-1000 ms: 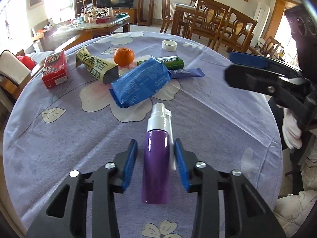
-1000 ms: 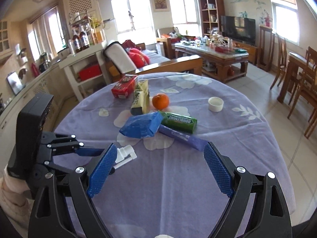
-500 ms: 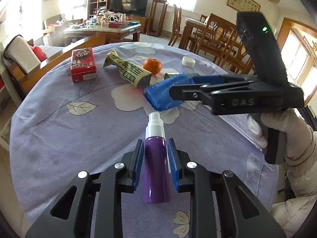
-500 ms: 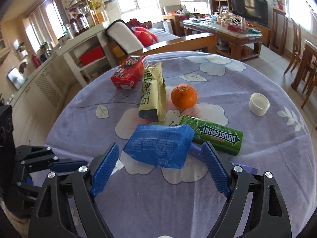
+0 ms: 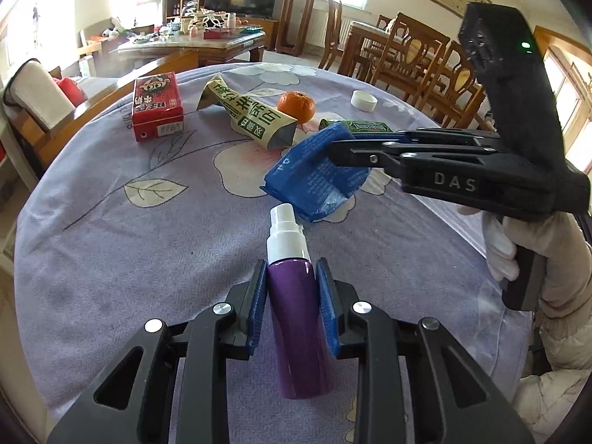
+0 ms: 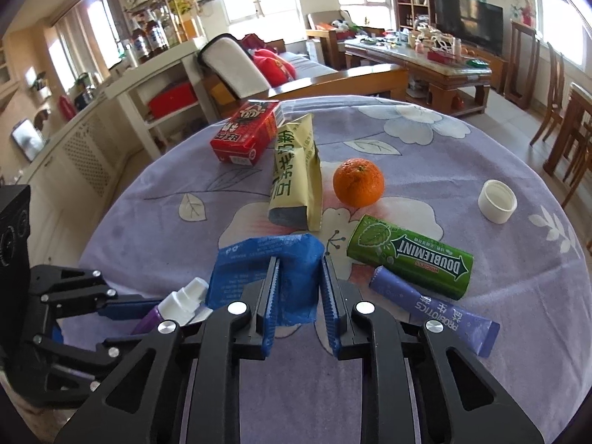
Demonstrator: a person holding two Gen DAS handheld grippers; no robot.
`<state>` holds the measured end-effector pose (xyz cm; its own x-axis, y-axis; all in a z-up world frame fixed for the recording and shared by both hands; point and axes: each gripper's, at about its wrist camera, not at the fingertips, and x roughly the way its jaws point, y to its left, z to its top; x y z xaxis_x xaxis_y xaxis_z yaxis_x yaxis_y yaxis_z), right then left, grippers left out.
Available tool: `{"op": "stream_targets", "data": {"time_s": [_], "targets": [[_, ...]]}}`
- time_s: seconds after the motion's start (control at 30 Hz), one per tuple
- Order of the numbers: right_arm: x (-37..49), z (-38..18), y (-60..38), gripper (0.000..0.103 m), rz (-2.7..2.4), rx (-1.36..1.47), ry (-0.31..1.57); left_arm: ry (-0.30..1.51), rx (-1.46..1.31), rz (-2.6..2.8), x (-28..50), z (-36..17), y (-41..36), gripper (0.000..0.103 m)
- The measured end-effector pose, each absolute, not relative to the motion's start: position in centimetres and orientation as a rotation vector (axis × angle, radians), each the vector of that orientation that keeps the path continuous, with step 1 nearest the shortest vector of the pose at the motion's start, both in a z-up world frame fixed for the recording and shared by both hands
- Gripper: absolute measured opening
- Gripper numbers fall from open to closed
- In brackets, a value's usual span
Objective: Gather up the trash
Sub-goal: 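Carry the spray bottle and blue wrapper with both grippers over the bin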
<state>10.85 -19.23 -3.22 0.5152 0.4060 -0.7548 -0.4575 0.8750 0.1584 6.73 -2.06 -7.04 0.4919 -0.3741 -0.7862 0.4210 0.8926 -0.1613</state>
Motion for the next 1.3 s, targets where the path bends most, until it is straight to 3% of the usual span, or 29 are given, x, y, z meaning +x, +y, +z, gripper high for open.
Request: {"op": "stream_targets", "data": {"time_s": [0.43, 0.7, 1.3], "targets": [[7.0, 1.0, -24.6, 0.019, 0.489, 0.033, 0.764, 0.832, 0.031, -0.507, 5.0, -4.9, -1.6, 0.025], [3.0, 2.6, -31.8, 0.019, 0.398, 0.101, 0.704, 0.781, 0.047, -0.592, 4.2, -2.6, -5.2, 0.025], [-12.8, 3.4, -53.6, 0.02, 0.036, 0.267, 0.603, 0.712, 0.119, -1.071, -0.8, -1.7, -26.5, 0.025]]}}
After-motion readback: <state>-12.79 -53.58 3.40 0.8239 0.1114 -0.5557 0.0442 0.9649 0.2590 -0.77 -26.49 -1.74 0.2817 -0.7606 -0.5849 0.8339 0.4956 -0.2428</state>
